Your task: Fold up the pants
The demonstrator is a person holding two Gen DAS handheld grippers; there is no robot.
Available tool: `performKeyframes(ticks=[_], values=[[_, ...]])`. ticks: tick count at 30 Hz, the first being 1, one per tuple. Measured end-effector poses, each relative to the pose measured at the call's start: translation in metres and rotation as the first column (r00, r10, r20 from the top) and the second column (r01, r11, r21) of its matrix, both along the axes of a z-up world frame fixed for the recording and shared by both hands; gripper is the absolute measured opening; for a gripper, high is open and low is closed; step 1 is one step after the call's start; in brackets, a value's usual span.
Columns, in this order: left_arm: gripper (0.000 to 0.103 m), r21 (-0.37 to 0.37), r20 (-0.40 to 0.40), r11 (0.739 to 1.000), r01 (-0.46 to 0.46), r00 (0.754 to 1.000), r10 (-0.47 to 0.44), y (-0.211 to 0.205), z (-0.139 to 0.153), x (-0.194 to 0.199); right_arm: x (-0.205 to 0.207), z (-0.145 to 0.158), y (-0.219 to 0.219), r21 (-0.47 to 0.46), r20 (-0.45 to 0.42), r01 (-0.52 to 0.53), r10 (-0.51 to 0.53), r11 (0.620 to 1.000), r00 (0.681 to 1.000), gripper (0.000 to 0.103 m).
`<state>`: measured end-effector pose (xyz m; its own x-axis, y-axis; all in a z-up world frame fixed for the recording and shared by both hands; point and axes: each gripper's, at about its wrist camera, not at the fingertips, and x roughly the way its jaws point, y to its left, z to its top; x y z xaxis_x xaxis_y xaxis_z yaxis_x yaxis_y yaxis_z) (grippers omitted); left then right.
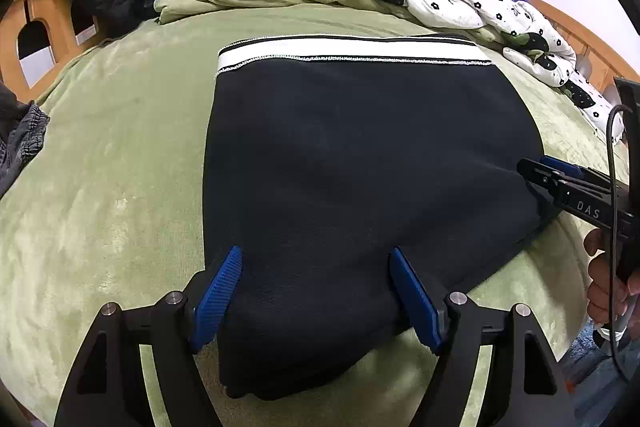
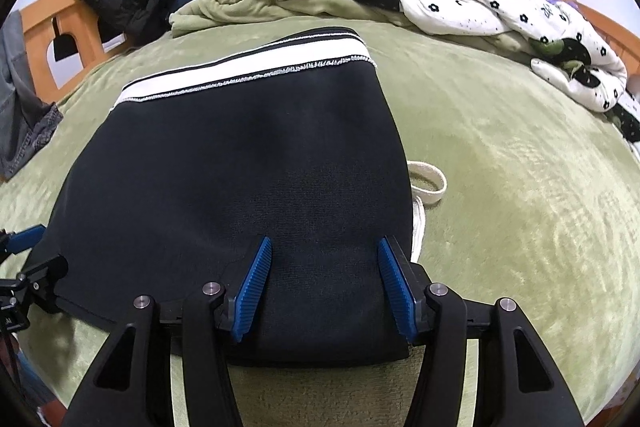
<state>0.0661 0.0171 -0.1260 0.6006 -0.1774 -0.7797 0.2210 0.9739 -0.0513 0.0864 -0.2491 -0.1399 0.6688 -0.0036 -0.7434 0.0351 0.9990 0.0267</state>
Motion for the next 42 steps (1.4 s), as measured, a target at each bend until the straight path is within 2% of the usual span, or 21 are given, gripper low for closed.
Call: performKeyframes(ticks=[7,10,12,16,19,21,24,28,31,34,37,39,42], values=[[0.077,0.020,0.031,1.000,-0.020,0.999,0.019,-0.003,0.001,-0.003,-0.004,0.000,0.004,-0.021,0.019,0.006,-0.006,1.000,1.000,0.055],[0.077,0.048,0.058,0.999,-0.022,0.998,0.019,-0.010,0.006,-0.007,-0.004,0.001,0.002,-0.003,0.016,0.009,-0.009,1.000,1.000,0.056],[0.076,0.034,0.072,0.999,-0.006,0.997,0.004,-0.012,0.013,-0.009,-0.004,0.005,0.001,0.007,0.010,0.007,-0.007,1.000,1.000,0.056],[0.076,-0.004,0.160,1.000,0.009,0.987,-0.008,-0.016,0.036,-0.015,-0.006,0.016,0.000,0.031,0.001,0.003,-0.003,1.000,1.000,0.056],[0.076,-0.020,0.254,0.999,-0.040,0.966,0.044,-0.016,0.054,-0.013,-0.003,0.027,-0.005,0.095,0.013,0.005,-0.006,0.995,1.000,0.056],[0.076,-0.052,0.276,0.997,-0.058,0.959,0.070,-0.013,0.063,-0.005,0.002,0.035,-0.007,0.113,0.023,0.010,-0.013,0.994,1.000,0.056],[0.076,-0.076,0.220,0.996,-0.051,0.973,0.067,-0.008,0.070,0.021,0.015,0.052,-0.005,0.091,0.049,-0.001,-0.003,0.996,0.999,0.056],[0.077,-0.090,0.204,0.994,-0.070,0.975,0.087,0.003,0.076,0.056,0.037,0.081,0.001,0.009,0.101,-0.052,0.051,0.999,0.994,0.056],[0.077,-0.107,0.139,0.989,-0.100,0.984,0.115,0.008,0.066,0.078,0.055,0.094,-0.004,0.014,0.150,-0.047,0.044,0.999,0.988,0.056],[0.077,-0.143,0.068,0.981,-0.134,0.987,0.145,0.011,0.056,0.101,0.083,0.088,-0.008,0.041,0.106,-0.047,0.043,0.998,0.993,0.056],[0.077,-0.165,0.048,0.975,-0.152,0.986,0.162,0.007,0.053,0.121,0.112,0.076,-0.004,0.021,0.060,-0.071,0.070,0.997,0.996,0.044],[0.077,-0.142,0.064,0.978,-0.153,0.984,0.163,0.000,0.051,0.134,0.128,0.066,0.001,-0.013,0.042,-0.095,0.096,0.995,0.995,0.032],[0.077,-0.092,0.043,0.987,-0.132,0.990,0.136,-0.013,0.036,0.159,0.152,0.041,0.003,-0.069,-0.005,-0.110,0.109,0.992,0.994,0.025]])
